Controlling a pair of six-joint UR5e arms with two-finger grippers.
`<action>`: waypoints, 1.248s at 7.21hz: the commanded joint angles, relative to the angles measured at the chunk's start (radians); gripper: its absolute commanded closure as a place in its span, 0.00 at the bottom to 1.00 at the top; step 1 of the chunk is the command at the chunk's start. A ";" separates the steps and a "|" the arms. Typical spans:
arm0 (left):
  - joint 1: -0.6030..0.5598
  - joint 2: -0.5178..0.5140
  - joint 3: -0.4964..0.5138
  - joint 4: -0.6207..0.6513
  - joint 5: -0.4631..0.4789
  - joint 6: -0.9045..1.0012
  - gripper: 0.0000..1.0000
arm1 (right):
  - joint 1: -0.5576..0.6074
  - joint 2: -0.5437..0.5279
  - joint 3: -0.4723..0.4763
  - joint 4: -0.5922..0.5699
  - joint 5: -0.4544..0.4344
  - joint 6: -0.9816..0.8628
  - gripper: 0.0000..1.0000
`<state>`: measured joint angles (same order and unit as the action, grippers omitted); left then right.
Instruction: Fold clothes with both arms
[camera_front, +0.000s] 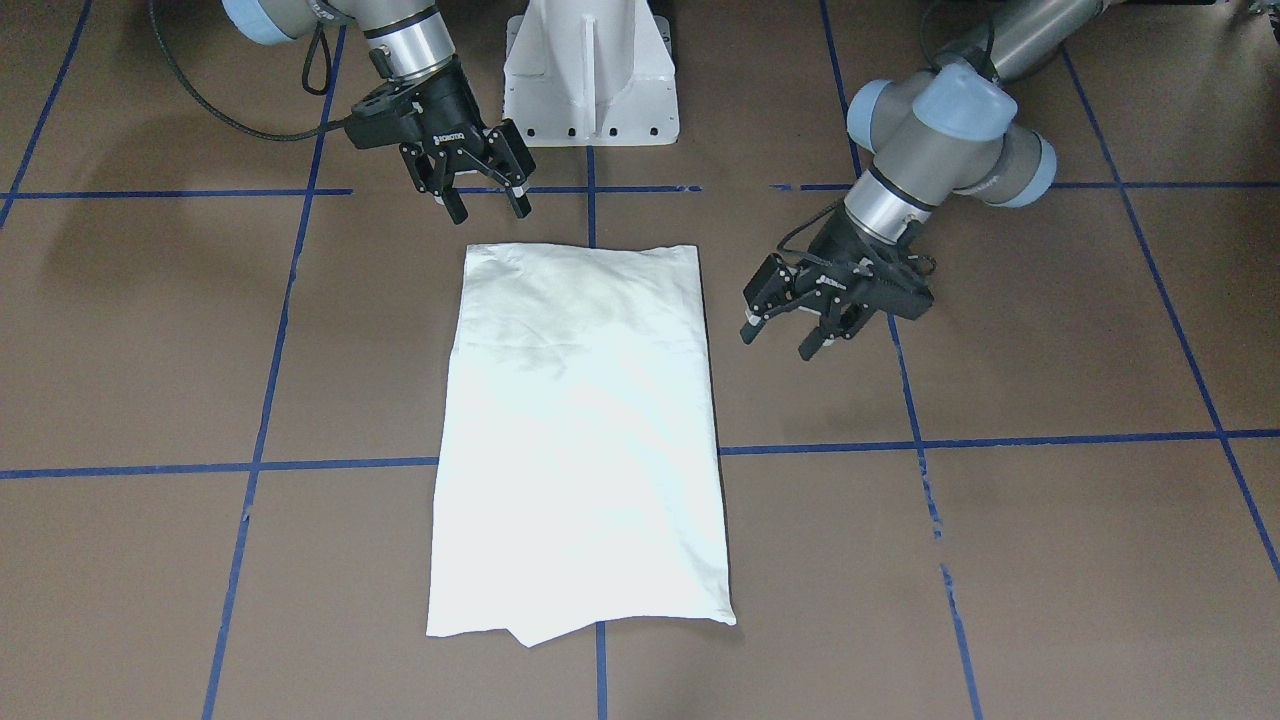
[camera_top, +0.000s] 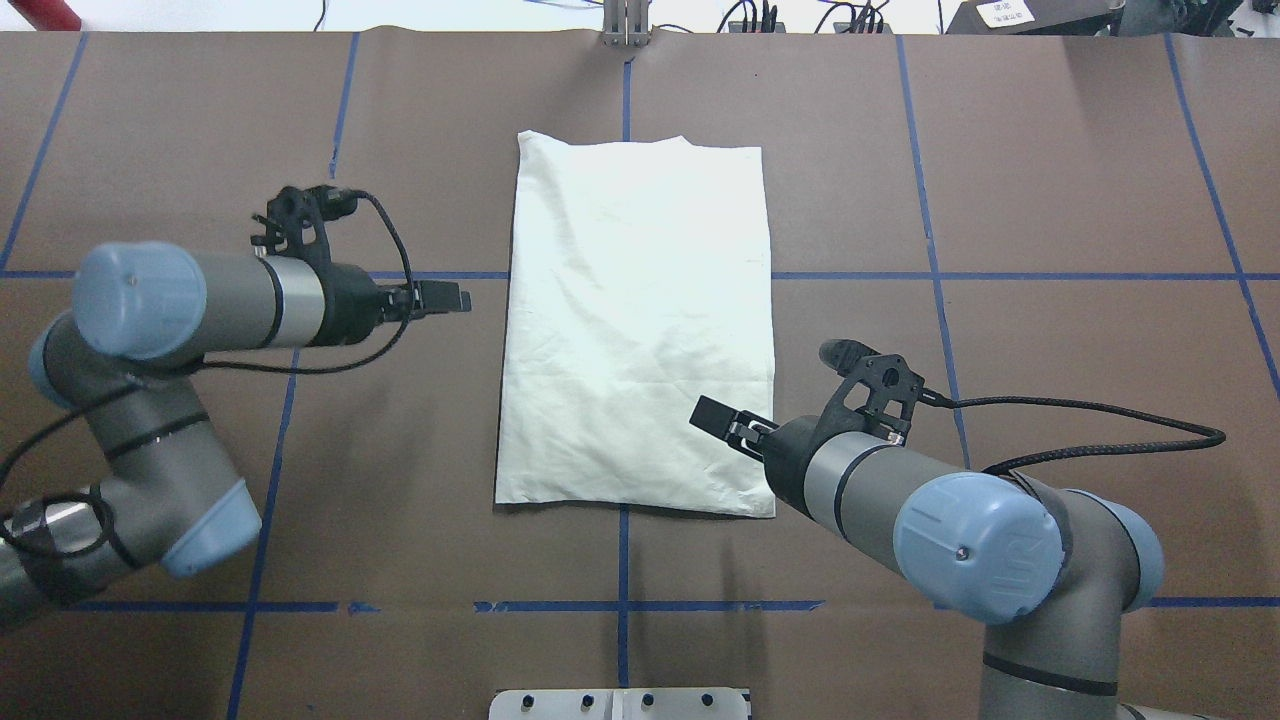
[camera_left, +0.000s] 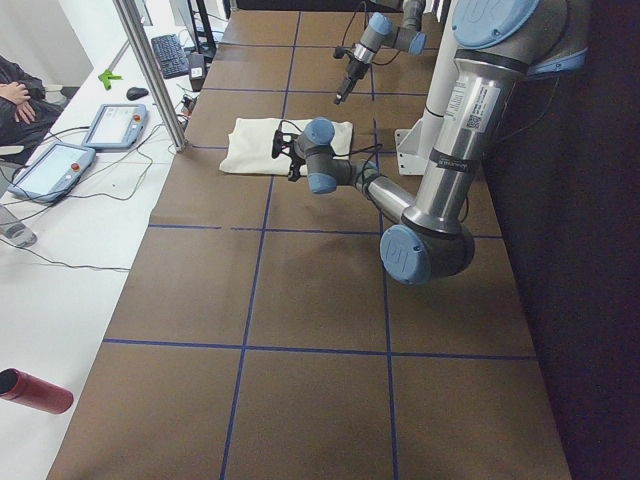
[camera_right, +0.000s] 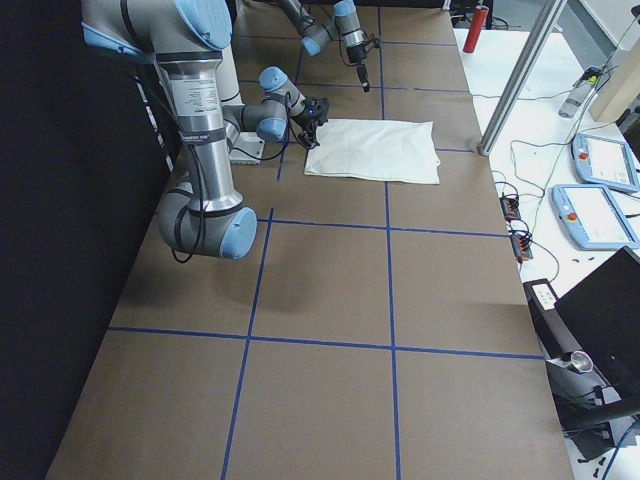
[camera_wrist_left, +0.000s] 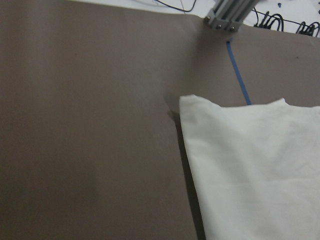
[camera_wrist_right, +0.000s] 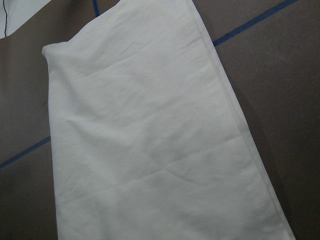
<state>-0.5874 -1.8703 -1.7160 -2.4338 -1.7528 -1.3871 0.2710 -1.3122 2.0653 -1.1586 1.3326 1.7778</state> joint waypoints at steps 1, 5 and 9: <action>0.199 0.042 -0.057 0.012 0.126 -0.191 0.25 | 0.002 -0.036 -0.011 0.068 -0.003 0.038 0.00; 0.288 0.016 -0.063 0.142 0.179 -0.263 0.29 | 0.004 -0.038 -0.023 0.066 -0.004 0.040 0.00; 0.288 0.003 -0.060 0.142 0.180 -0.303 0.38 | 0.002 -0.036 -0.027 0.066 -0.013 0.040 0.00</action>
<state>-0.2994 -1.8646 -1.7769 -2.2922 -1.5728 -1.6842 0.2737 -1.3485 2.0391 -1.0922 1.3229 1.8178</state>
